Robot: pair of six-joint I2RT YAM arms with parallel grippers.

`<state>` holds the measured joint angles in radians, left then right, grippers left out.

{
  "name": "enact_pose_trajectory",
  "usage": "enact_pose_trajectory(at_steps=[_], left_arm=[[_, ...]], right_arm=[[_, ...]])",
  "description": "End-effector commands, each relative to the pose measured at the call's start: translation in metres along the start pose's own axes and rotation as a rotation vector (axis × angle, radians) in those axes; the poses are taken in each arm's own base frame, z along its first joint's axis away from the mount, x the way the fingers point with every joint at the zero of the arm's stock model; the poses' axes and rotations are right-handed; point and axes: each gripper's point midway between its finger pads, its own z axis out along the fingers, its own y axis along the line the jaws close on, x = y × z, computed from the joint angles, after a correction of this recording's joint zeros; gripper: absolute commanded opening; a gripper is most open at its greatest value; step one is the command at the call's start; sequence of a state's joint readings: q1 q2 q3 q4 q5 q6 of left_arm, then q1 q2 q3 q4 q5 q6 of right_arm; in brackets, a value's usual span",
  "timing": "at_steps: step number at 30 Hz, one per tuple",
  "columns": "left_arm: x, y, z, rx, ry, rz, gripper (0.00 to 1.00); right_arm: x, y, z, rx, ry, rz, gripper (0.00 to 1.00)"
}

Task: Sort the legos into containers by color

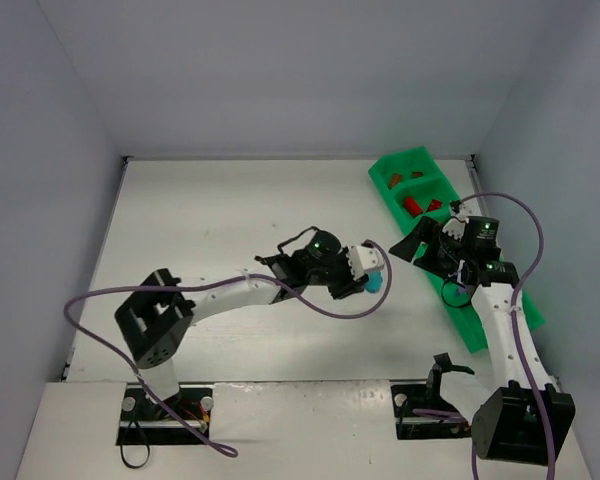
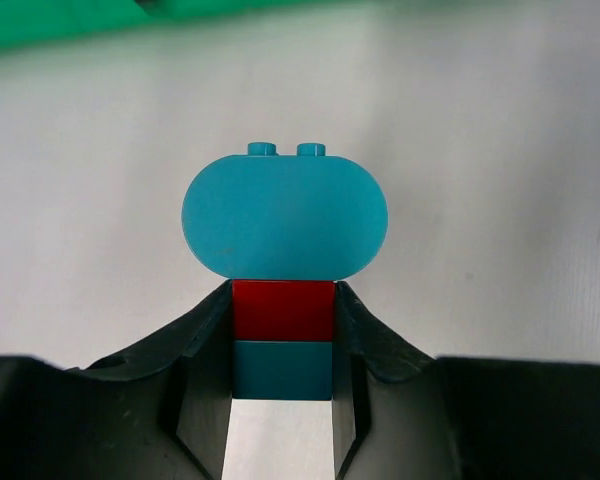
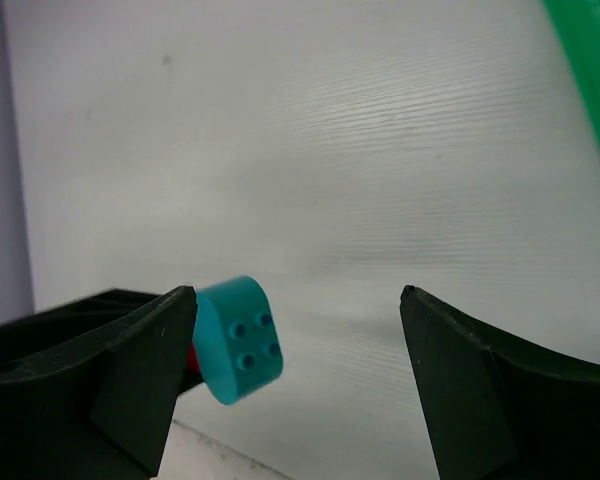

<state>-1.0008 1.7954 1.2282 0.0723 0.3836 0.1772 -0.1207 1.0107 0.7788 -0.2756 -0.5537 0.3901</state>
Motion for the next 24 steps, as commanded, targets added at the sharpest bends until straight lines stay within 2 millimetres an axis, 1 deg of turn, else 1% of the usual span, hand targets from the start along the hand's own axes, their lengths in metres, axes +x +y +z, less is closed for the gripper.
enact_pose_trajectory(at_steps=[1,2,3,4,5,6,8,10,11,13,18,20,24], left_arm=[[-0.089,0.025,-0.056,-0.101,-0.265,0.054,0.0],[-0.092,0.027,-0.061,-0.113,-0.276,0.055,0.0],[-0.094,0.033,-0.068,-0.128,-0.286,0.05,0.0],[-0.099,0.035,-0.079,-0.138,-0.304,0.053,0.0],[-0.1,0.037,-0.084,-0.144,-0.311,0.054,0.0],[-0.103,0.04,-0.092,-0.156,-0.32,0.056,0.0],[-0.104,0.041,-0.098,-0.154,-0.328,0.057,0.0],[-0.109,0.04,-0.106,-0.148,-0.343,0.06,0.0],[-0.11,0.038,-0.107,-0.144,-0.347,0.06,0.0],[-0.111,0.039,-0.112,-0.152,-0.349,0.059,0.0],[-0.104,0.045,-0.115,-0.167,-0.346,0.042,0.0],[-0.104,0.045,-0.116,-0.17,-0.349,0.04,0.0],[-0.102,0.049,-0.121,-0.184,-0.351,0.037,0.0]], right_arm=[[-0.005,0.059,-0.005,-0.293,0.05,-0.085,0.79],[-0.004,0.07,-0.006,-0.332,0.068,-0.102,0.79],[-0.003,0.078,-0.006,-0.36,0.08,-0.117,0.79],[-0.001,0.083,-0.004,-0.375,0.097,-0.128,0.79],[0.001,0.09,-0.003,-0.392,0.109,-0.147,0.79],[0.0,0.104,-0.005,-0.426,0.106,-0.184,0.79],[0.005,0.121,-0.005,-0.477,0.132,-0.197,0.8],[0.001,0.137,-0.008,-0.542,0.132,-0.195,0.8],[0.002,0.143,-0.011,-0.573,0.141,-0.193,0.8],[-0.004,0.152,-0.015,-0.602,0.116,-0.214,0.8],[-0.009,0.153,-0.016,-0.59,0.084,-0.235,0.8],[-0.01,0.151,-0.015,-0.578,0.078,-0.234,0.79],[-0.017,0.143,-0.012,-0.516,0.025,-0.233,0.79]])
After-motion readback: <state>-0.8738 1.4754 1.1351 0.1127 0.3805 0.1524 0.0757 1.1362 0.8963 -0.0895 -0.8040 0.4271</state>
